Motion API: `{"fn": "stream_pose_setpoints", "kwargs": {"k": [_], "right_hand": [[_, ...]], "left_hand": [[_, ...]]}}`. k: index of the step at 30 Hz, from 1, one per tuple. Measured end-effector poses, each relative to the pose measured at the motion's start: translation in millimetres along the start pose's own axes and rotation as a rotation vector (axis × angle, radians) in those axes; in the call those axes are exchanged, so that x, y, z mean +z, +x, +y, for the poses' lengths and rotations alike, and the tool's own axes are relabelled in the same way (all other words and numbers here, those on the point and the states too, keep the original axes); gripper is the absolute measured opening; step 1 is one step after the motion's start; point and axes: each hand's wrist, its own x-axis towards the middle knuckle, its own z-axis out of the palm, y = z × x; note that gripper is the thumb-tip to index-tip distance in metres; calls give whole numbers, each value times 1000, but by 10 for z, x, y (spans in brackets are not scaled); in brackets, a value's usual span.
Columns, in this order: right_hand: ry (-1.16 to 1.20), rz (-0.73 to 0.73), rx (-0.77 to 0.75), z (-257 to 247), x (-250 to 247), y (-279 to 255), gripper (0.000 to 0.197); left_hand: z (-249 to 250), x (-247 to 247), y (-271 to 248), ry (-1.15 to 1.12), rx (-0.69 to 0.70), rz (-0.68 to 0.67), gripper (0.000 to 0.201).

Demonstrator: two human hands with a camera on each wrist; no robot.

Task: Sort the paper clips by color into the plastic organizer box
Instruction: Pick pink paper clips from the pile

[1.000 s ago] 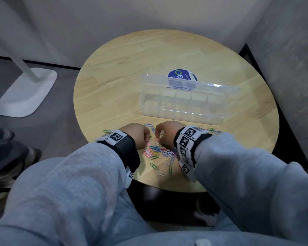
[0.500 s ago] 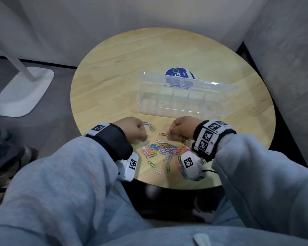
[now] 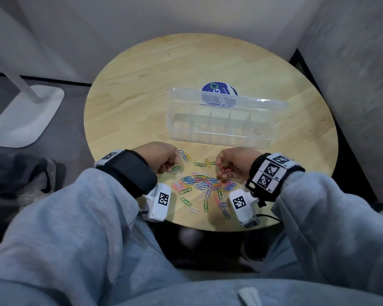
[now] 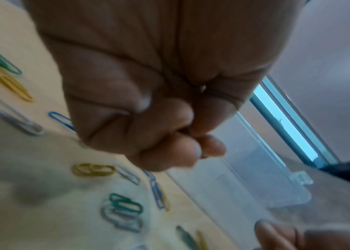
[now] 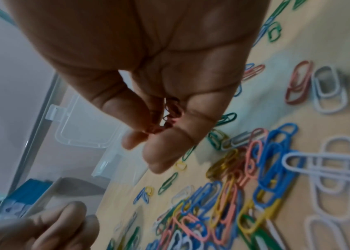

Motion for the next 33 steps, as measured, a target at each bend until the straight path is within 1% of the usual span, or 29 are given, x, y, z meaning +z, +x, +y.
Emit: {"fn": "stream_pose_setpoints", "kwargs": {"k": [2, 3, 5, 6, 7, 8, 10, 15, 17, 22, 24, 26, 30, 33], "right_hand": [[-72, -29, 17, 5, 37, -9, 30], [-157, -45, 6, -1, 64, -15, 27], [-449, -53, -48, -28, 121, -46, 20], [-619, -46, -71, -40, 155, -73, 17], [-754, -25, -84, -39, 186, -86, 17], [-837, -1, -89, -31, 210, -97, 18], [-892, 29, -92, -5, 260, -94, 20], [-1067, 69, -123, -9, 334, -77, 14], [-1083, 64, -111, -12, 324, -61, 21], [-988, 70, -58, -9, 228, -61, 24], [-912, 87, -49, -2, 184, -51, 23], [-864, 102, -43, -3, 142, -46, 17], [-868, 102, -62, -24, 113, -84, 6], [-879, 86, -73, -36, 143, -91, 7]], "left_hand": [[-19, 23, -2, 221, 15, -48, 13], [-49, 41, -5, 365, 50, -64, 11], [-116, 98, -29, 614, 115, -30, 7], [-143, 127, -37, 703, 133, -13, 9], [-158, 152, -36, 773, 148, -10, 12], [-159, 173, -29, 819, 149, -16, 14], [-173, 186, 7, 874, 155, -35, 15], [-192, 185, 70, 887, 211, -18, 15], [-184, 175, 82, 866, 230, -26, 13], [-185, 164, 119, 788, 257, -24, 10], [-190, 135, 128, 706, 256, -31, 8], [-182, 111, 129, 609, 258, -41, 8], [-167, 102, 136, 504, 257, -26, 12], [-165, 98, 143, 491, 249, -10, 14]]}}
